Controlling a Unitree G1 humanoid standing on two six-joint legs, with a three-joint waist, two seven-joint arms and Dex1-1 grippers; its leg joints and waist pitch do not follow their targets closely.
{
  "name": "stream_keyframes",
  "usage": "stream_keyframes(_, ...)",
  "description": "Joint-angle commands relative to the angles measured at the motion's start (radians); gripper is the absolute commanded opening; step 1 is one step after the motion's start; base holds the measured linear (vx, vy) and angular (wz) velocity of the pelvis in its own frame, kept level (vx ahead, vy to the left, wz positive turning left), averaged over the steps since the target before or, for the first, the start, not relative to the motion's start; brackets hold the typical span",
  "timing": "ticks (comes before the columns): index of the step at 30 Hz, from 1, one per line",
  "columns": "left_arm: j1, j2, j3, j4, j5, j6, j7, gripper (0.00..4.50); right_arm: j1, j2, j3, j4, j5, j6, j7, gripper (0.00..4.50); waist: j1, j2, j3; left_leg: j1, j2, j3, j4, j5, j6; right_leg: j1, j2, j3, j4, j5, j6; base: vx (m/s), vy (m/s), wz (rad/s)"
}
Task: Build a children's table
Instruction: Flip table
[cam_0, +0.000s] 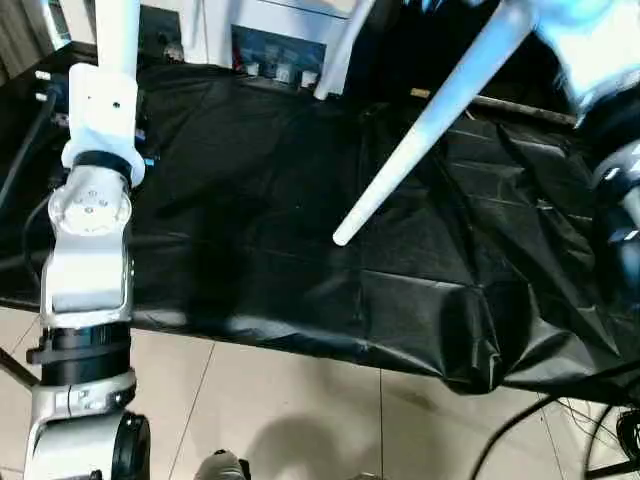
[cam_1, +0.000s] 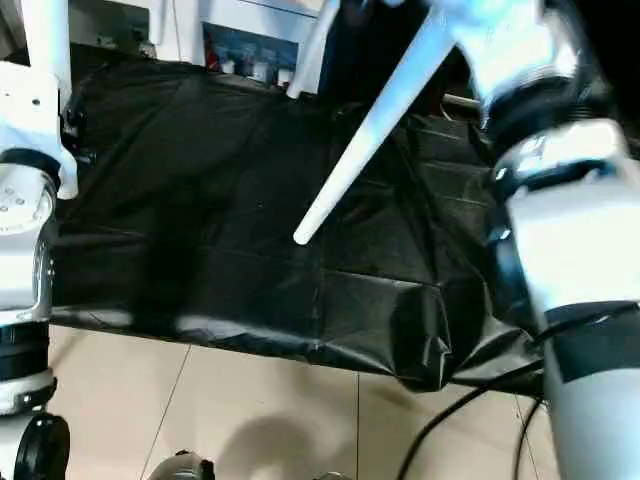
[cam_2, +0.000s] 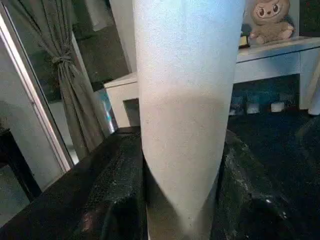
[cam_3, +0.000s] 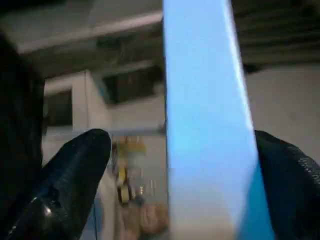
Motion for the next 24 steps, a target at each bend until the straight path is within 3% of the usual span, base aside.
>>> stream_keyframes(1, -0.031, 0.001, -0.071, -0.069, 0.002, -0.031, -0.014, 1.61, 0.019, 0.033, 0.006, -0.034, 0.027, -0.089, 0.029, 4.50, -0.008, 0.033, -0.082, 0.045, 0.075, -0.037, -0.066, -0.149, 0.007, 0.042, -0.095, 0.071, -0.054, 0.092, -0.211, 0.000, 0.000, 0.00)
stream_keyframes(3, -0.028, 0.004, -0.068, -0.062, 0.001, -0.034, -0.013, 1.61, 0.063, 0.070, -0.032, -0.094, 0.122, -0.147, 0.072, 4.50, -0.007, 0.029, -0.079, 0.044, 0.078, -0.038, -0.069, -0.178, 0.012, 0.041, -0.099, 0.072, -0.060, 0.066, -0.201, 0.000, 0.000, 0.00)
stream_keyframes(5, -0.022, 0.011, -0.064, -0.054, 0.004, -0.038, -0.012, 1.61, 0.148, 0.141, -0.088, -0.210, 0.284, -0.063, 0.155, 4.50, -0.008, 0.031, -0.080, 0.045, 0.083, -0.040, -0.072, -0.173, 0.026, 0.043, -0.105, 0.075, -0.059, 0.075, -0.191, 0.000, 0.000, 0.00)
stream_keyframes(7, -0.019, 0.020, -0.060, -0.043, 0.008, -0.043, -0.008, 1.61, 0.254, 0.184, -0.094, -0.328, 0.366, 0.042, 0.181, 4.50, -0.003, 0.038, -0.082, 0.054, 0.089, -0.043, -0.077, -0.150, 0.030, 0.040, -0.100, 0.071, -0.058, 0.099, -0.195, 0.000, 0.000, 0.00)
stream_keyframes(8, -0.019, 0.020, -0.060, -0.043, 0.008, -0.043, -0.008, 1.61, 0.254, 0.184, -0.094, -0.328, 0.366, 0.042, 0.181, 4.50, -0.003, 0.038, -0.082, 0.057, 0.088, -0.043, -0.078, -0.147, 0.027, 0.040, -0.095, 0.069, -0.059, 0.104, -0.193, 0.000, 0.000, 0.00)
stream_keyframes(9, -0.019, 0.024, -0.057, -0.039, 0.008, -0.046, -0.008, 1.61, 0.326, 0.191, -0.077, -0.407, 0.379, 0.095, 0.162, 4.50, -0.004, 0.038, -0.084, 0.058, 0.087, -0.044, -0.079, -0.144, 0.010, 0.040, -0.093, 0.067, -0.057, 0.104, -0.197, 0.000, 0.000, 0.00)
stream_keyframes(10, -0.018, 0.030, -0.057, -0.032, 0.010, -0.051, -0.010, 1.61, 0.425, 0.192, -0.048, -0.501, 0.381, 0.126, 0.126, 4.50, -0.002, 0.047, -0.082, 0.060, 0.085, -0.043, -0.083, -0.162, -0.016, 0.038, -0.094, 0.067, -0.058, 0.084, -0.189, 0.000, 0.000, 0.00)
stream_keyframes(11, -0.017, 0.032, -0.057, -0.030, 0.011, -0.053, -0.010, 1.61, 0.449, 0.192, -0.042, -0.523, 0.384, 0.136, 0.118, 4.50, -0.004, 0.044, -0.083, 0.059, 0.084, -0.044, -0.088, -0.181, -0.045, 0.040, -0.095, 0.066, -0.061, 0.070, -0.172, 0.000, 0.000, 0.00)
stream_keyframes(12, -0.013, 0.043, -0.059, -0.024, 0.014, -0.061, -0.014, 1.61, 0.585, 0.195, -0.012, -0.650, 0.399, 0.193, 0.068, 4.50, -0.002, 0.048, -0.079, 0.060, 0.084, -0.047, -0.092, -0.173, -0.054, 0.044, -0.094, 0.068, -0.068, 0.075, -0.155, 0.000, 0.000, 0.00)
stream_keyframes(13, -0.011, 0.047, -0.059, -0.022, 0.015, -0.064, -0.015, 1.61, 0.624, 0.197, -0.007, -0.686, 0.406, 0.210, 0.052, 4.50, -0.007, 0.046, -0.086, 0.063, 0.084, -0.049, -0.095, -0.198, -0.078, 0.044, -0.096, 0.065, -0.064, 0.072, -0.147, 0.000, 0.000, 0.00)
stream_keyframes(14, -0.011, 0.047, -0.058, -0.021, 0.015, -0.065, -0.016, 1.61, 0.645, 0.197, -0.007, -0.703, 0.409, 0.222, 0.042, 4.50, -0.010, 0.043, -0.087, 0.059, 0.082, -0.051, -0.096, -0.199, -0.082, 0.050, -0.094, 0.064, -0.067, 0.067, -0.144, 0.000, 0.000, 0.00)
stream_keyframes(15, -0.008, 0.054, -0.057, -0.014, 0.011, -0.069, -0.016, 1.61, 0.768, 0.207, -0.022, -0.797, 0.416, 0.288, 0.000, 4.50, -0.012, 0.048, -0.087, 0.057, 0.079, -0.049, -0.095, -0.206, -0.088, 0.049, -0.096, 0.066, -0.072, 0.056, -0.142, 0.000, 0.000, 0.00)
stream_keyframes(16, -0.008, 0.057, -0.057, -0.008, 0.010, -0.071, -0.016, 1.61, 0.837, 0.211, -0.036, -0.838, 0.404, 0.318, -0.021, 4.50, -0.005, 0.047, -0.083, 0.063, 0.079, -0.045, -0.097, -0.227, -0.089, 0.041, -0.099, 0.070, -0.080, 0.038, -0.129, 0.000, 0.000, 0.00)
stream_keyframes(18, -0.005, 0.067, -0.060, 0.003, 0.006, -0.079, -0.014, 1.61, 1.038, 0.222, -0.087, -0.975, 0.401, 0.407, -0.047, 4.50, -0.007, 0.048, -0.084, 0.058, 0.078, -0.049, -0.100, -0.260, -0.094, 0.044, -0.101, 0.070, -0.084, -0.009, -0.123, 0.000, 0.000, 0.00)
stream_keyframes(20, -0.004, 0.070, -0.060, 0.006, 0.004, -0.081, -0.014, 1.61, 1.093, 0.223, -0.103, -1.009, 0.395, 0.435, -0.052, 4.50, -0.011, 0.042, -0.080, 0.054, 0.078, -0.051, -0.103, -0.273, -0.086, 0.045, -0.100, 0.072, -0.089, -0.030, -0.119, 0.000, 0.000, 0.00)
stream_keyframes(21, -0.004, 0.073, -0.061, 0.007, 0.004, -0.083, -0.014, 1.61, 1.127, 0.220, -0.110, -1.030, 0.393, 0.452, -0.054, 4.50, -0.010, 0.048, -0.080, 0.054, 0.078, -0.052, -0.105, -0.290, -0.088, 0.045, -0.101, 0.070, -0.091, -0.058, -0.117, 0.000, 0.000, 0.00)
stream_keyframes(23, -0.002, 0.076, -0.064, 0.017, 0.002, -0.090, -0.013, 1.61, 1.233, 0.199, -0.126, -1.092, 0.362, 0.514, -0.113, 4.50, -0.017, 0.043, -0.074, 0.054, 0.077, -0.053, -0.104, -0.342, -0.094, 0.038, -0.104, 0.071, -0.105, -0.162, -0.105, 0.000, 0.000, 0.00)
stream_keyframes(24, -0.002, 0.076, -0.064, 0.017, 0.002, -0.090, -0.013, 1.61, 1.233, 0.199, -0.126, -1.092, 0.362, 0.514, -0.113, 4.50, -0.020, 0.042, -0.070, 0.056, 0.077, -0.055, -0.106, -0.366, -0.097, 0.036, -0.103, 0.071, -0.112, -0.214, -0.094, 0.000, 0.000, 0.00)
